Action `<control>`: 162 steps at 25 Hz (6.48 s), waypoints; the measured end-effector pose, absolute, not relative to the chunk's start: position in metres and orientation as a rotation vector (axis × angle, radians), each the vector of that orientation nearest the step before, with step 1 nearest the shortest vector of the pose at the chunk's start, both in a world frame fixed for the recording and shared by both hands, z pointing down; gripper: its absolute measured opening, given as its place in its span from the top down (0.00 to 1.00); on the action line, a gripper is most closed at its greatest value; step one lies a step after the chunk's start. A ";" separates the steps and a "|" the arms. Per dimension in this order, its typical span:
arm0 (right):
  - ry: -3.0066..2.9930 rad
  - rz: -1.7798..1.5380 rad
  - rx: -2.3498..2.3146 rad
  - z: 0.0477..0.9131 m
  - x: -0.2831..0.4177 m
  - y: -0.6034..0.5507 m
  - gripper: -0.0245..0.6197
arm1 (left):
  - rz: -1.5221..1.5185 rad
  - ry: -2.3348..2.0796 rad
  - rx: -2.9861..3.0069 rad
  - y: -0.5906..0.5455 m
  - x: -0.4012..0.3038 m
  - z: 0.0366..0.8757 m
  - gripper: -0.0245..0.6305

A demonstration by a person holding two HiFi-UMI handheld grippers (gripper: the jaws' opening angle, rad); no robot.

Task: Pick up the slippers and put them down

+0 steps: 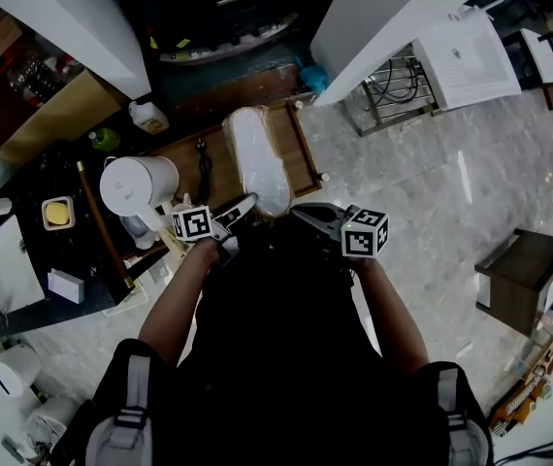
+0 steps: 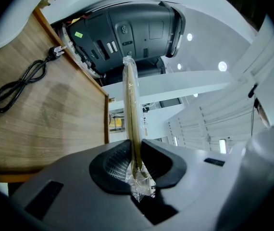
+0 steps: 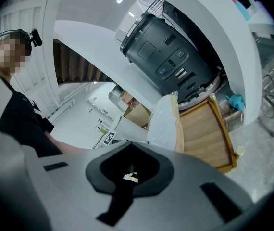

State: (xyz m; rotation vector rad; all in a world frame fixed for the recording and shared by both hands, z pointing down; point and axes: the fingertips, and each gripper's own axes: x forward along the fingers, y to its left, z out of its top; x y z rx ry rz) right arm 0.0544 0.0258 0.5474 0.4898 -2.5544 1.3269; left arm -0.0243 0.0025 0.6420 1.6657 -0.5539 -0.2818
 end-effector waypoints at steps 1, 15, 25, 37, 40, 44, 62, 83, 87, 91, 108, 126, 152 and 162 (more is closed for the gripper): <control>-2.555 1.331 0.499 0.547 0.056 0.025 0.95 | -0.281 -0.551 1.666 0.004 -0.024 0.640 0.85; -2.573 1.356 0.572 0.550 0.064 0.018 0.95 | -0.329 -0.512 1.652 0.016 -0.030 0.604 0.85; -2.608 1.351 0.557 0.546 0.052 0.013 0.95 | -0.390 -0.515 1.625 0.017 -0.038 0.583 0.85; -2.636 1.335 0.563 0.541 0.048 0.007 0.95 | -0.411 -0.548 1.696 0.016 -0.046 0.573 0.85; -2.644 1.328 0.560 0.540 0.048 0.007 0.95 | -0.421 -0.548 1.702 0.016 -0.046 0.570 0.85; -2.646 1.324 0.561 0.538 0.048 0.008 0.95 | -0.440 -0.542 1.679 0.018 -0.045 0.567 0.85; -2.652 1.311 0.550 0.537 0.045 0.012 0.95 | -0.465 -0.525 1.699 0.019 -0.047 0.562 0.85; -2.646 1.307 0.555 0.537 0.042 0.011 0.95 | -0.468 -0.522 1.687 0.018 -0.049 0.565 0.85; -2.645 1.308 0.566 0.537 0.043 0.011 0.95 | -0.462 -0.520 1.690 0.017 -0.049 0.567 0.85; -2.650 1.303 0.569 0.535 0.045 0.010 0.95 | -0.448 -0.524 1.698 0.013 -0.048 0.568 0.85; -2.626 1.296 0.580 0.536 0.049 0.013 0.95 | -0.470 -0.526 1.653 0.005 -0.048 0.581 0.85; -2.589 1.307 0.571 0.543 0.059 0.019 0.95 | -0.421 -0.528 1.645 0.005 -0.036 0.603 0.85; -2.555 1.372 0.578 0.554 0.069 0.037 0.95 | -0.292 -0.600 1.627 0.006 -0.041 0.655 0.85; -2.543 1.376 0.581 0.557 0.072 0.037 0.95 | -0.261 -0.611 1.605 0.002 -0.041 0.672 0.85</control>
